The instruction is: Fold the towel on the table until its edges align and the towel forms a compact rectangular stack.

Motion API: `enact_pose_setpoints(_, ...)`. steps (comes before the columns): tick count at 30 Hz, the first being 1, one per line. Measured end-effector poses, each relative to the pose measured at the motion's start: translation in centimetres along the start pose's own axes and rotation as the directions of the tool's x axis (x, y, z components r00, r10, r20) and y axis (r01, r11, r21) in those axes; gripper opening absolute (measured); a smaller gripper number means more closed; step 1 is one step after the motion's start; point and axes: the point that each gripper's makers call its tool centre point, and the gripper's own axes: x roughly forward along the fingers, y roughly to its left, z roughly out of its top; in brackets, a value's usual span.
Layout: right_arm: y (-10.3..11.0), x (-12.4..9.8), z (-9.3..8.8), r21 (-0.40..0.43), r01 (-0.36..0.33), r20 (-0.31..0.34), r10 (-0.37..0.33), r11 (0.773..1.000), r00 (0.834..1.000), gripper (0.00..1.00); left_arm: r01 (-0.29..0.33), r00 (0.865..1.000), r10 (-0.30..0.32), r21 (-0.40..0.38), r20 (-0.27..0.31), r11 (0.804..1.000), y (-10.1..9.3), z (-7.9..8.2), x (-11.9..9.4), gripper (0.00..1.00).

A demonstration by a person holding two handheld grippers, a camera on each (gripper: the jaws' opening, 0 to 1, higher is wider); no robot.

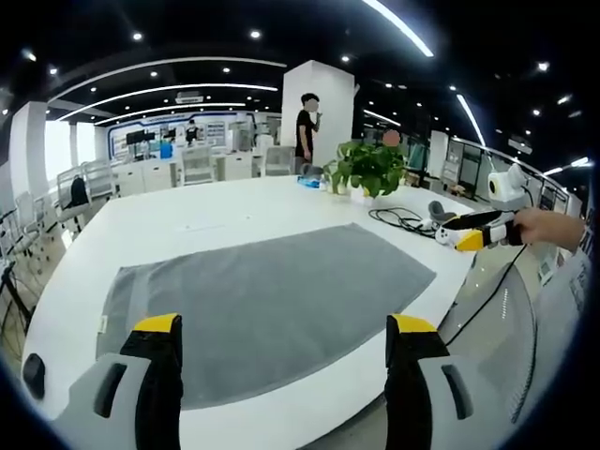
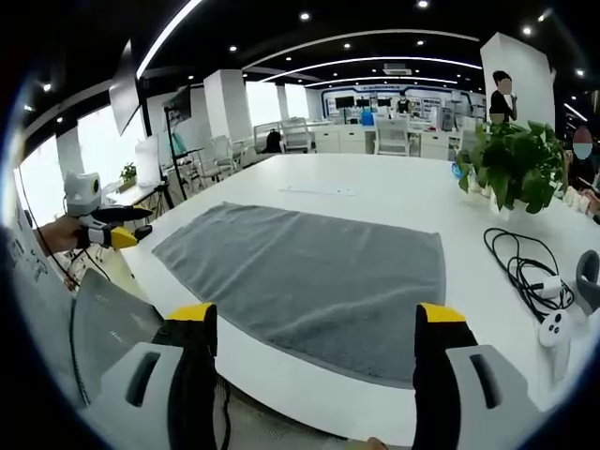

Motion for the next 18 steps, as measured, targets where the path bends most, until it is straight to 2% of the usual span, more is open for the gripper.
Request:
enact_pose_setpoints(9, -0.06, -0.16, 0.13, -0.003, -0.003, 0.008, 0.003, 1.000, 1.000, 0.84, 0.018, 1.000, -0.018, -0.005, -0.003, 1.000, -0.29, -0.12, -0.06, 0.82)
enact_pose_setpoints(13, -0.12, -0.19, 0.31, -0.014, -0.004, 0.012, 0.004, 1.000, 1.000, 0.83, 0.032, 0.999, -0.033, -0.027, -0.018, 0.999, -0.31, -0.41, -0.02, 0.73)
enact_pose_setpoints(15, -0.10, -0.22, 0.34, -0.018, -0.006, 0.010, 0.007, 1.000, 1.000, 0.79, 0.034, 0.999, -0.034, -0.025, -0.019, 0.999, -0.28, -0.45, 0.02, 0.73)
enact_pose_setpoints(18, -0.05, -0.23, 0.05, -0.011, -0.012, -0.009, 0.012, 1.000, 1.000, 0.79, 0.036, 0.999, -0.037, -0.023, -0.019, 0.999, -0.29, -0.45, 0.06, 0.74)
